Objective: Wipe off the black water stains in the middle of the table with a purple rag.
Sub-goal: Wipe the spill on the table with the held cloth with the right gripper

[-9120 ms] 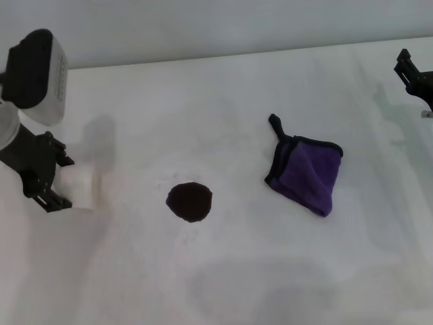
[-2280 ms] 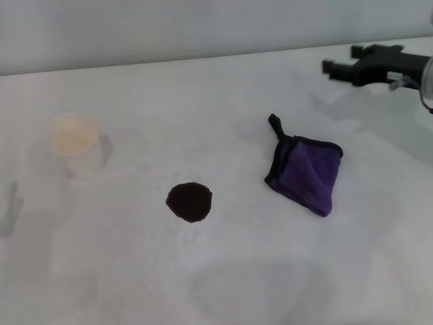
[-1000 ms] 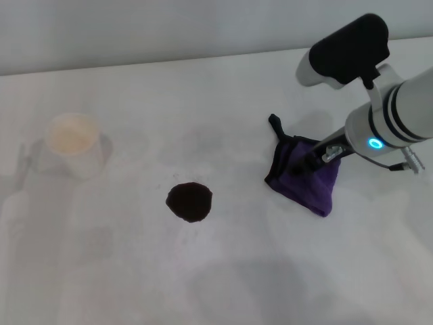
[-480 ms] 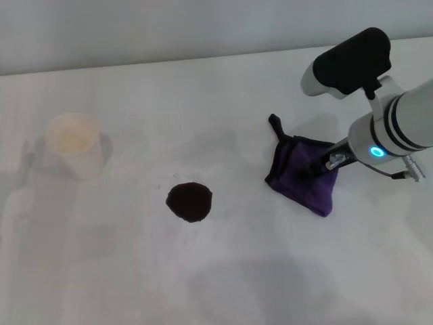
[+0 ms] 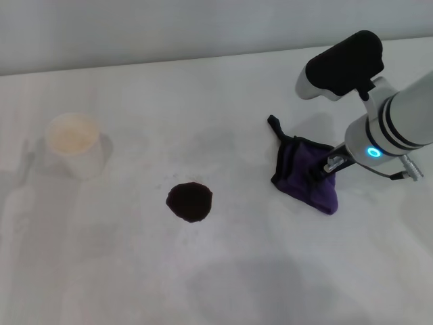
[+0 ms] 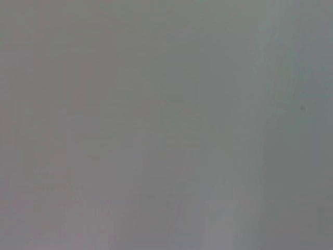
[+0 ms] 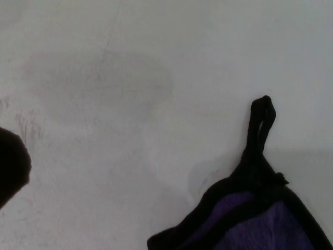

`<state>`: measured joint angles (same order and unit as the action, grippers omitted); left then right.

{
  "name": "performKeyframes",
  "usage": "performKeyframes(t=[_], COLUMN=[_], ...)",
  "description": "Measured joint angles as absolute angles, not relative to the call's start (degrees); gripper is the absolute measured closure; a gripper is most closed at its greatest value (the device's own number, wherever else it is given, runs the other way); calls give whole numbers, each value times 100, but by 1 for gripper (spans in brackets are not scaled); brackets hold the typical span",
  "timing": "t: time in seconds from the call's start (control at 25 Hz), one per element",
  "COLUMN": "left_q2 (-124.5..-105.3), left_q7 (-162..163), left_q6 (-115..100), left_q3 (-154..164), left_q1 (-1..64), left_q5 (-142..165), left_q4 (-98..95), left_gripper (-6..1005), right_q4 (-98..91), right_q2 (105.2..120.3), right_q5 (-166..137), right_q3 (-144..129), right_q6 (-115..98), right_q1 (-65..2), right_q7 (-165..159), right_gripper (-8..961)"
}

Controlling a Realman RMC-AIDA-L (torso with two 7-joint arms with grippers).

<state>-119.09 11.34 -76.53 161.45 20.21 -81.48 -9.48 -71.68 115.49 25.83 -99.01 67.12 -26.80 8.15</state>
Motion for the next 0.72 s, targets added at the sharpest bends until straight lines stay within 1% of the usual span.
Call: performKeyframes(t=[0.4, 0.72], left_q2=[-11909, -11909], left_q7=[1134, 1135], left_q6=[-7629, -7622], left_q3=[16146, 16146], left_q1=[2023, 2039], left_q5=[-8148, -8148], left_q4=[-949, -949], left_gripper=[118, 119], right_q4=[-7894, -7972], right_q2=[11548, 11578], right_q5=[2830, 3753], right_q3=[-9957, -10547], right_q6=[6781, 6429], right_q1=[-2679, -3086], right_q7=[1118, 1664], right_gripper=[838, 848])
